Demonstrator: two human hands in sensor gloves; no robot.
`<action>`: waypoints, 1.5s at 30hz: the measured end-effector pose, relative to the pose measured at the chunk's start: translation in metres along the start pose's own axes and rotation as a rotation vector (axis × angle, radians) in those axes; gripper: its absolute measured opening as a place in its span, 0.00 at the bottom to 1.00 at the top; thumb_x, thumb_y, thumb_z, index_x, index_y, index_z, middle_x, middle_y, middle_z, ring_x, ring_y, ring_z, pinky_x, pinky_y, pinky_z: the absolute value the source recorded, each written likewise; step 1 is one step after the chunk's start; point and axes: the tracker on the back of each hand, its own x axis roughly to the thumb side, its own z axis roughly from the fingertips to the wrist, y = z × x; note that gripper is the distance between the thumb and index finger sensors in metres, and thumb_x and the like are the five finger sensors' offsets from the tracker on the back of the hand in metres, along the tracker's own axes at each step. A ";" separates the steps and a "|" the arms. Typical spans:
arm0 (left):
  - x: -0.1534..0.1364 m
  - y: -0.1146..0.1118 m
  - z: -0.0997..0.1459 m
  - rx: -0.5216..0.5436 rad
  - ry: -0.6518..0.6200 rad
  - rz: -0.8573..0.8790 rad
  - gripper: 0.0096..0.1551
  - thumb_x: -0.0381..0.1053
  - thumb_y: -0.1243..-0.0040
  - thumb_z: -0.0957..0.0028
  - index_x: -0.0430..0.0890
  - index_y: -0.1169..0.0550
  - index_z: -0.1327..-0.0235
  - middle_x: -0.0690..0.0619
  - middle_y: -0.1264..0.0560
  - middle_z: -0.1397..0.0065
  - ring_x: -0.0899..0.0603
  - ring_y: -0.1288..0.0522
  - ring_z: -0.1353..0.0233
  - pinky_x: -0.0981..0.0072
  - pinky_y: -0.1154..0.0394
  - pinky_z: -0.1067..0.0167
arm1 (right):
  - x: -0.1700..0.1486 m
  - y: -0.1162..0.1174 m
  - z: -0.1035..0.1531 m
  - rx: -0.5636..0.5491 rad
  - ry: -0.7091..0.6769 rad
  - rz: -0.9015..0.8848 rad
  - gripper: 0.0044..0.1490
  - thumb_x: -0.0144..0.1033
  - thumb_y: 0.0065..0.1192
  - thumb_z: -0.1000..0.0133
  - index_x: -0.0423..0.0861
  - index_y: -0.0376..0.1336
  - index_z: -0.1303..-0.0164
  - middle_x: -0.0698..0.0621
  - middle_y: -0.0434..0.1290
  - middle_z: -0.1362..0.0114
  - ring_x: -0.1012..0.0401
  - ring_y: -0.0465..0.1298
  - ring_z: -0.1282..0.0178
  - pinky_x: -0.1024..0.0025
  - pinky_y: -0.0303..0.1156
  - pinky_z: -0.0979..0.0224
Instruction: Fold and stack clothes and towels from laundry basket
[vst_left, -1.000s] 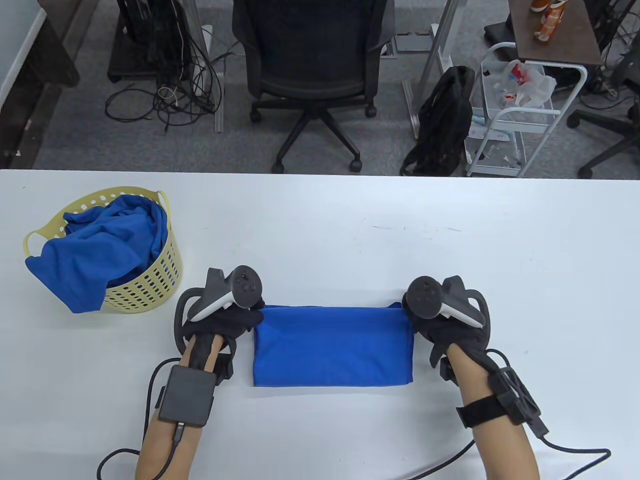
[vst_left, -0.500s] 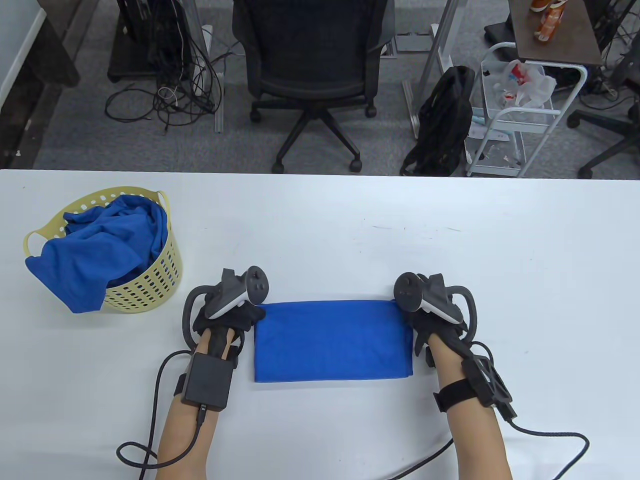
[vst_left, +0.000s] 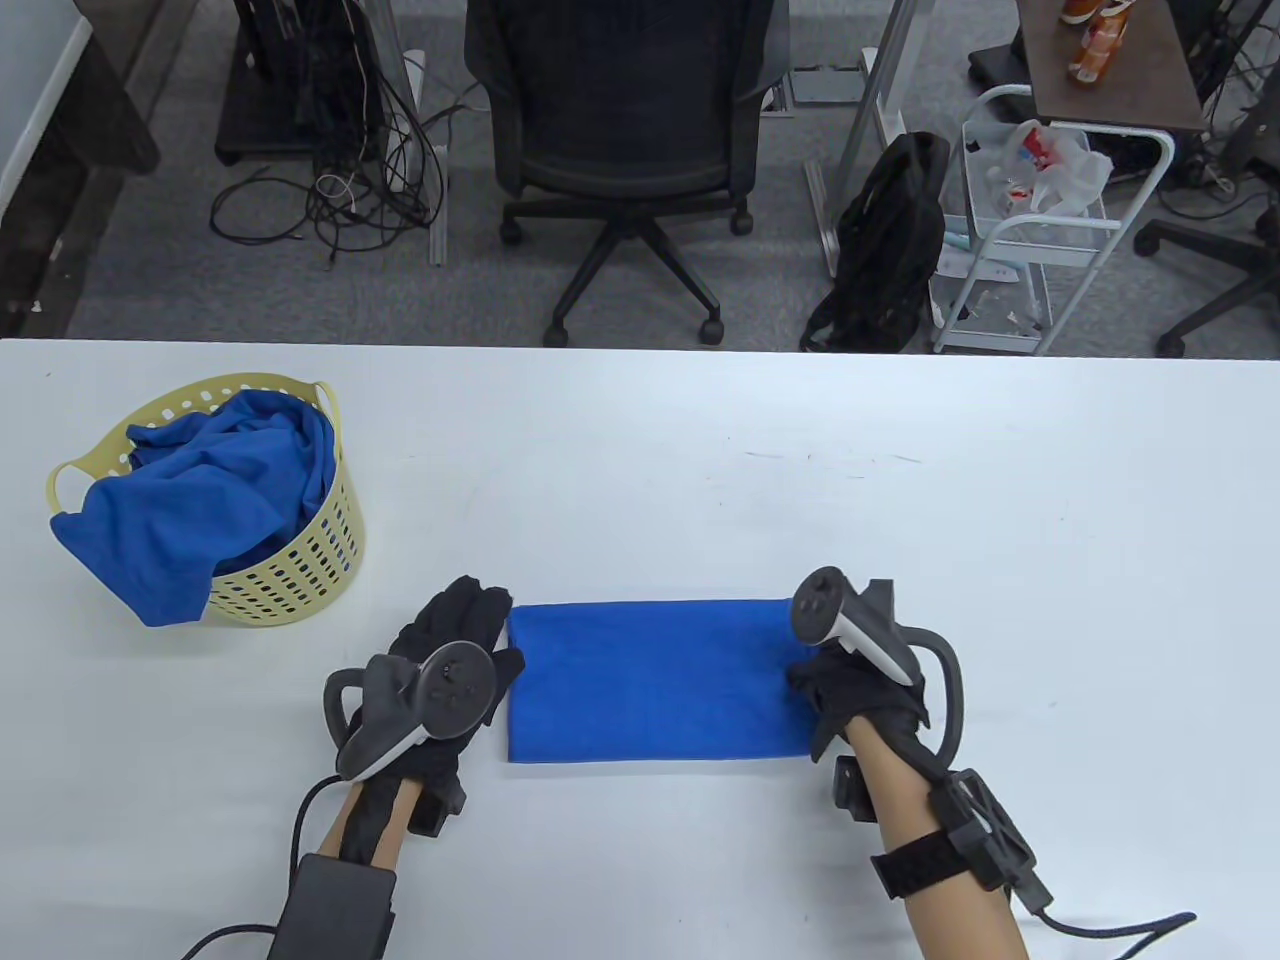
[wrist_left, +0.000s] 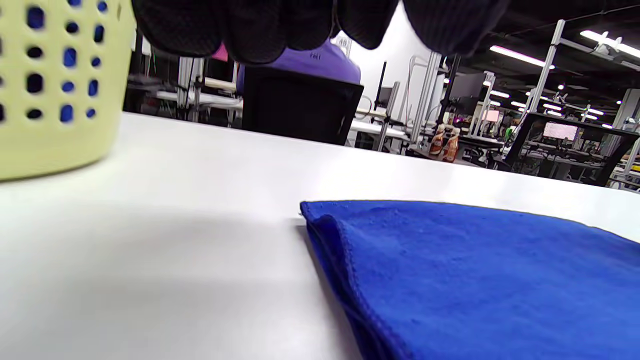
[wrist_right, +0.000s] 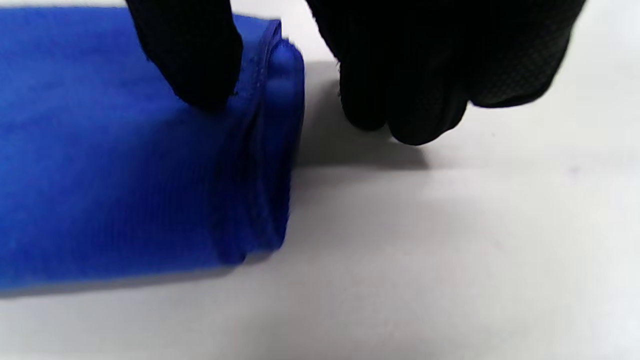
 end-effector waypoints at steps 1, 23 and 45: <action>-0.001 0.000 0.005 0.007 0.000 -0.017 0.42 0.63 0.44 0.39 0.50 0.38 0.13 0.38 0.40 0.10 0.31 0.33 0.17 0.36 0.31 0.27 | 0.006 0.003 -0.001 -0.036 0.035 0.034 0.59 0.47 0.68 0.35 0.14 0.50 0.17 0.24 0.70 0.30 0.33 0.74 0.35 0.31 0.70 0.35; -0.026 -0.012 0.028 0.082 -0.005 -0.029 0.38 0.62 0.44 0.40 0.51 0.34 0.16 0.41 0.35 0.12 0.34 0.30 0.18 0.37 0.29 0.28 | -0.051 0.004 0.001 0.143 -0.404 -0.946 0.44 0.31 0.57 0.30 0.30 0.39 0.13 0.19 0.58 0.21 0.41 0.77 0.37 0.42 0.76 0.37; -0.027 -0.017 0.025 0.025 -0.016 -0.060 0.40 0.63 0.44 0.41 0.52 0.36 0.15 0.41 0.36 0.12 0.34 0.31 0.17 0.36 0.30 0.27 | -0.035 -0.037 0.059 -0.290 -0.425 -0.190 0.54 0.28 0.74 0.40 0.34 0.46 0.11 0.30 0.48 0.12 0.61 0.77 0.61 0.67 0.79 0.55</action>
